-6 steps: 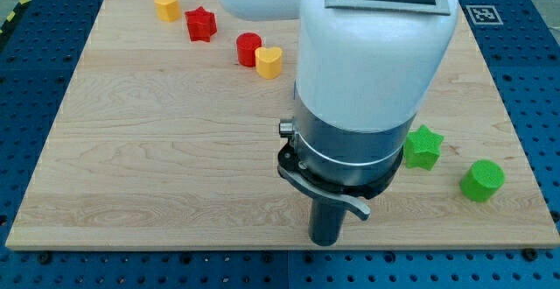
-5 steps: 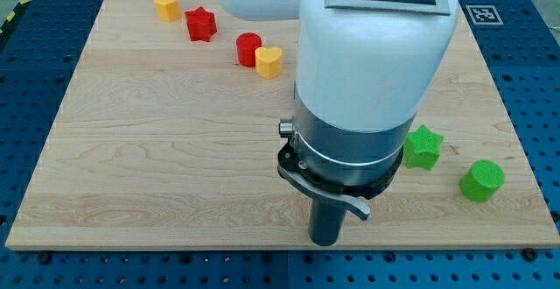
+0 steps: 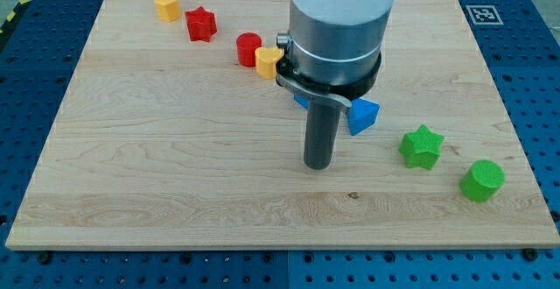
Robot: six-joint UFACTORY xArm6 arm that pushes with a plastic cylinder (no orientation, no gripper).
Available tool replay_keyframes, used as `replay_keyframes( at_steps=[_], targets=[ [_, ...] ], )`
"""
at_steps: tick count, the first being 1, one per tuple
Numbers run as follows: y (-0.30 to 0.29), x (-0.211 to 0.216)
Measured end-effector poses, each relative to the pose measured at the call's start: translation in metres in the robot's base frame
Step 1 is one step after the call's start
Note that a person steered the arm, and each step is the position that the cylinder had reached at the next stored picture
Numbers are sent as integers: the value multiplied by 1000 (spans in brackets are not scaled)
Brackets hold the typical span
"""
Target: Push the blue cube a bit up
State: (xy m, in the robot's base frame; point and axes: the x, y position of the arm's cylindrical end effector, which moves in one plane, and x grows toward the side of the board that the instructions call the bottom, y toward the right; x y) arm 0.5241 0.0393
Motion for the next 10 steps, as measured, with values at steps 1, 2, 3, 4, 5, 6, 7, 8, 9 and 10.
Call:
replay_keyframes(
  at_steps=[1,2,3,4,5,6,7,8,9,10],
  targets=[
    [0,0],
    [0,-29],
    [0,-56],
    [0,-56],
    [0,-71],
    [0,-88],
    [0,-92],
    [0,-116],
    [0,-141],
    [0,-162]
  ],
)
